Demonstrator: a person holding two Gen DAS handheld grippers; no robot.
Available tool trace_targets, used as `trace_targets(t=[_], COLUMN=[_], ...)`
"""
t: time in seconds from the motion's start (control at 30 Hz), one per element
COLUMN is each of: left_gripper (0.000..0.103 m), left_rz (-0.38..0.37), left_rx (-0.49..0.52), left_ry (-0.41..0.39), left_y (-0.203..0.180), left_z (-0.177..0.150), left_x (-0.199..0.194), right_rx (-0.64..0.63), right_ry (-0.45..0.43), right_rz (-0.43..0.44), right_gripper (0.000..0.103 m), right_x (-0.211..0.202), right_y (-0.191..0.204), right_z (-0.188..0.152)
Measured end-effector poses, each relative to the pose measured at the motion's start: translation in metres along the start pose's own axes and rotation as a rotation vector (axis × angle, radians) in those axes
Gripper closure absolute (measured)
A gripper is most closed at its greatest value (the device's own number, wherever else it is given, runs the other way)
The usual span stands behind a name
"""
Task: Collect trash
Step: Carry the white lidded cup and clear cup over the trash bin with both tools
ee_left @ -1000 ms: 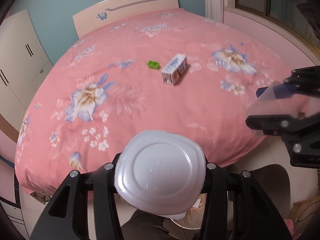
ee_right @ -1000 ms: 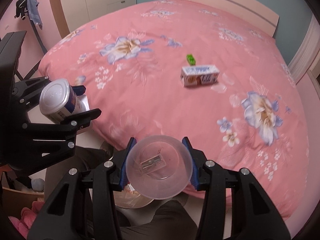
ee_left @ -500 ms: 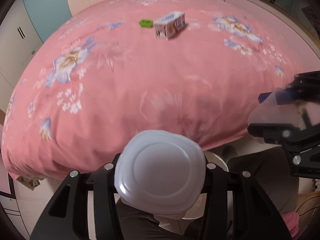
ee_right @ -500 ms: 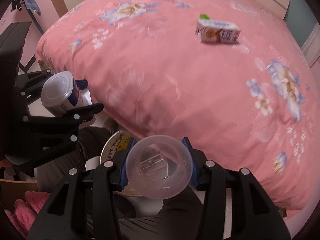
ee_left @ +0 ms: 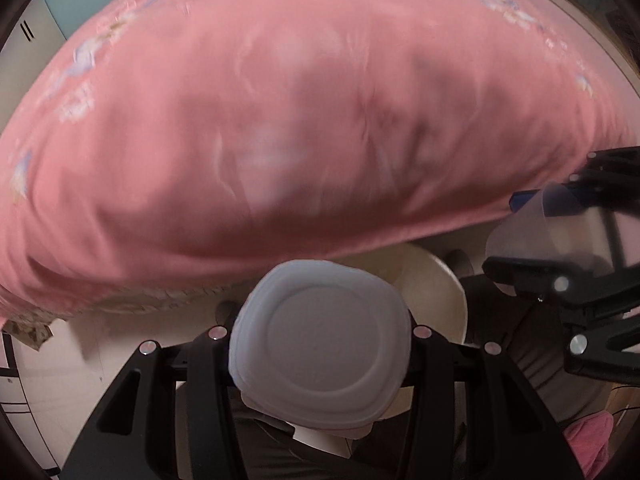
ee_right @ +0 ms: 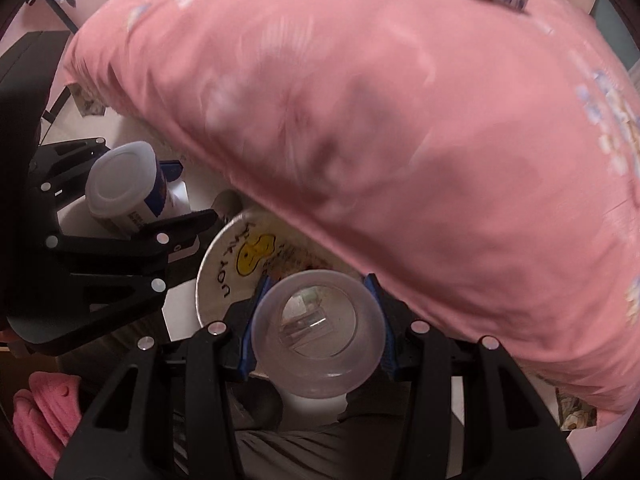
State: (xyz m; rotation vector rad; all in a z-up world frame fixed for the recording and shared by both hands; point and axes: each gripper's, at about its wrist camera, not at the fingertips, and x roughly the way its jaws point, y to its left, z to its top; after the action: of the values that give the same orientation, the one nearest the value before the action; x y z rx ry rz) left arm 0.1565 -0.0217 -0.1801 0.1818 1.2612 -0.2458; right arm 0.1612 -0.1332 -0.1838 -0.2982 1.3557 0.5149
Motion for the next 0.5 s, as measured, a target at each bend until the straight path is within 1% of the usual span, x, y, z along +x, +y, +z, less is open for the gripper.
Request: trace_targets(t=[0.33,0.5], left_gripper=[0.054,0.054], left_rz=[-0.041,-0.064], left_rx=[-0.018,-0.031], left_ry=[0.108,0.159], left_y=[-0.006,-0.009], left_z=[-0.024,-0.033], left_x=[0.056,0.081], right_rx=[0.031,0.058], right_ry=[0.090,0.146], right_rz=[0.053,0.087], right_gripper=[0.055,0.055], right_x=[0.061,0.093], right_y=[0.003,0.003], right_z=[-0.012,-0.024])
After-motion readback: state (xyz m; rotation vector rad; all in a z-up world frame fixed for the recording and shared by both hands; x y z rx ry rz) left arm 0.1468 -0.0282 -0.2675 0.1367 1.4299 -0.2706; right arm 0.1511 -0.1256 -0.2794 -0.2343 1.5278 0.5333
